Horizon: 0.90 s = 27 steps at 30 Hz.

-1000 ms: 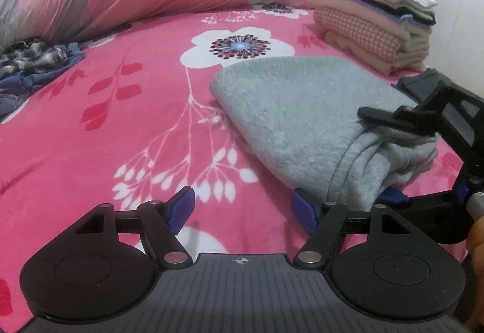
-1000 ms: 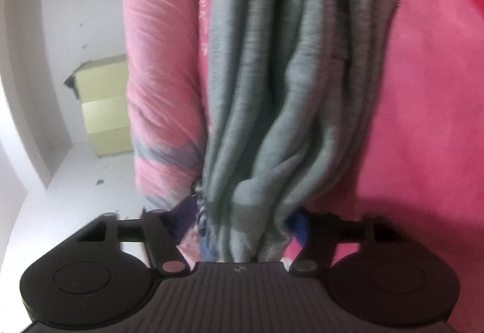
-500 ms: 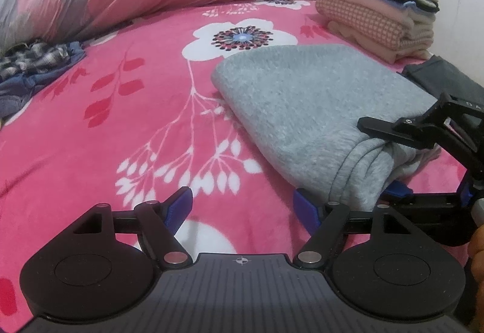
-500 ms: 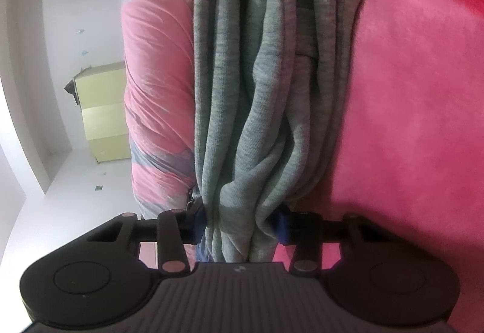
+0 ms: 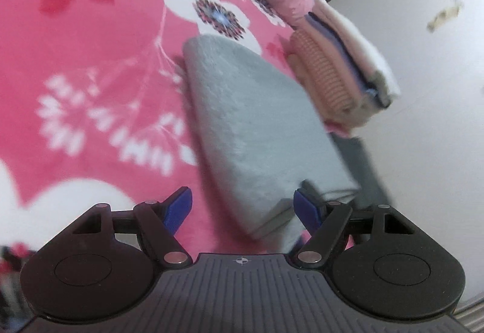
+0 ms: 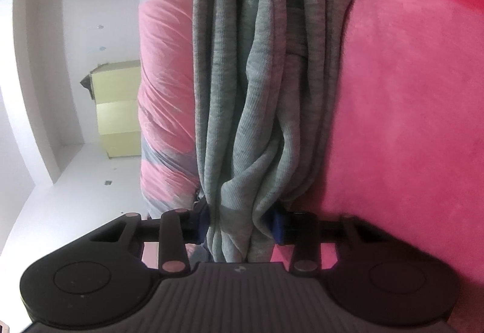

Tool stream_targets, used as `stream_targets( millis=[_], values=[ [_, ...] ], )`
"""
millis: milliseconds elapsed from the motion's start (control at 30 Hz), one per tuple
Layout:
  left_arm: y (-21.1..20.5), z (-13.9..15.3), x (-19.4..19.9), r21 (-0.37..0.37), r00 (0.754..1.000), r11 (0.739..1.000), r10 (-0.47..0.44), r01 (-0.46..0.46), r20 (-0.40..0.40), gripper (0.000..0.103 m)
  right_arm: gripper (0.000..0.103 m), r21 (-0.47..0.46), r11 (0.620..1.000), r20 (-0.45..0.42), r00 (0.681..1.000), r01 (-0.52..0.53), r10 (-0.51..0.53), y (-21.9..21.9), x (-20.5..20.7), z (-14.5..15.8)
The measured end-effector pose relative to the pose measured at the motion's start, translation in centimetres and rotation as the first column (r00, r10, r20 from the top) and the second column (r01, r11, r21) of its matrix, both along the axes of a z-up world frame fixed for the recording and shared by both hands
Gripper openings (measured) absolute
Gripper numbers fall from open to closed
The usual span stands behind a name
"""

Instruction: Fold clothes

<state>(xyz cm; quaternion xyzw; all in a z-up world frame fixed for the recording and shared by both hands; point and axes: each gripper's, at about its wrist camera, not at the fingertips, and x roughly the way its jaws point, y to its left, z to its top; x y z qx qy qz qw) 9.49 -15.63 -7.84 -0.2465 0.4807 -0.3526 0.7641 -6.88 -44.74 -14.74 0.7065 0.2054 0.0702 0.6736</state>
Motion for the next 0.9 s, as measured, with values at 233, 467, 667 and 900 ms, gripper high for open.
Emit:
stream_targets(
  millis=[233,467,667,900],
  values=[
    [-3.1,-2.0,3.1,-0.068,0.993,0.998,-0.019,0.011,-0.12,0.07,0.04,0.014,1.0,0.047,0.999,-0.017,0.017,-0.5,0.0,-0.5],
    [-5.0,-2.7,5.4,-0.066,0.988,0.997,-0.039,0.03,-0.149,0.07,0.041,0.002,0.999,0.102,0.994,-0.044,0.044,-1.0,-0.3,-0.7],
    [-5.6,-3.2,6.6,-0.068,0.986,0.995,-0.08,0.071,-0.144,0.07,0.057,-0.318,0.941,0.134,0.977,-0.117,0.166,-2.5,-3.1,3.6],
    [-5.6,-3.7,6.0,-0.089,0.991,0.994,-0.075,0.065,-0.109,0.07,0.072,-0.372,0.922,0.167,0.985,0.105,-0.045,-9.1,-7.9,5.9]
  ],
)
